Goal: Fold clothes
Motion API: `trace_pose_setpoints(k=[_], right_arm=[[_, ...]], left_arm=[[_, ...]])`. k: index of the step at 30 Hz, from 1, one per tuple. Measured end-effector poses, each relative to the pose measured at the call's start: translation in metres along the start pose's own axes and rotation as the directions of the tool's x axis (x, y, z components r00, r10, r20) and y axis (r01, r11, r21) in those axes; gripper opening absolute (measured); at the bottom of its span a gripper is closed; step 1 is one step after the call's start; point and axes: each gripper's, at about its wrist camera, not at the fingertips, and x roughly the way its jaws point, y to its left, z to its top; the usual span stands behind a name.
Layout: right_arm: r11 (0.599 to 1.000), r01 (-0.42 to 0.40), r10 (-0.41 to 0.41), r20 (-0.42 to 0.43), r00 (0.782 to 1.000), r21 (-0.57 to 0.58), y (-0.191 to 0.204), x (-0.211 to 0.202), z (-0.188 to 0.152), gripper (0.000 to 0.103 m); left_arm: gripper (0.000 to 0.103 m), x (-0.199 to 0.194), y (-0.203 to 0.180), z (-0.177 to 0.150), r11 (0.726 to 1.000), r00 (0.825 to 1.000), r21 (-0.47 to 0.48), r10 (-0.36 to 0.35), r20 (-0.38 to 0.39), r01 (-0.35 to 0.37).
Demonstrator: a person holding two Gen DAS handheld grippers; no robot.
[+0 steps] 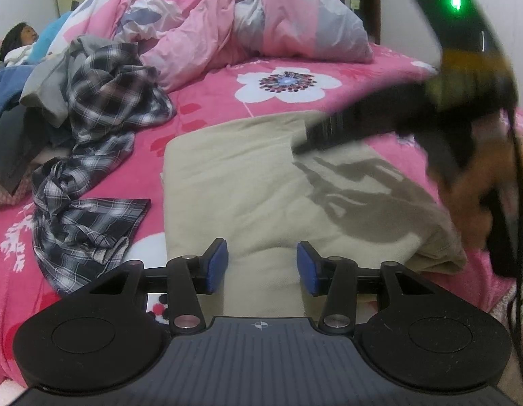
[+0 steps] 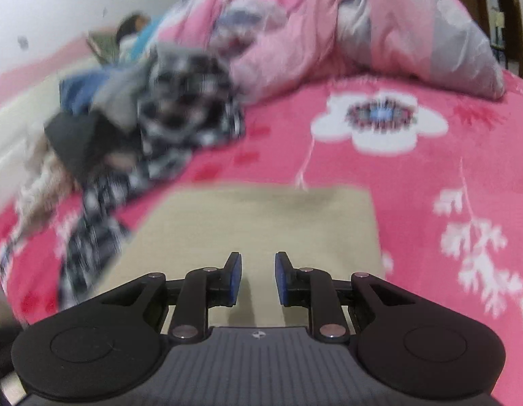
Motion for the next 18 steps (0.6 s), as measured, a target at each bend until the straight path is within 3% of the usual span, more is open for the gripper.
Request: trace_pose_setpoints(k=[2, 18], right_arm=[[1.0, 0.005, -0.005, 0.028, 1.0, -0.022, -0.002, 0.01, -0.019, 0.022], [1.0, 0.014, -0.014, 0.139, 0.99, 0.004, 0.0, -0.002, -0.042, 0.023]], left_arm=[[0.046, 0.0, 0.0, 0.0, 1.0, 1.0, 0.004, 0.001, -0.003, -0.001], [0.047, -0.001, -0.007, -0.001, 0.999, 1.0, 0.018, 0.028, 0.0, -0.028]])
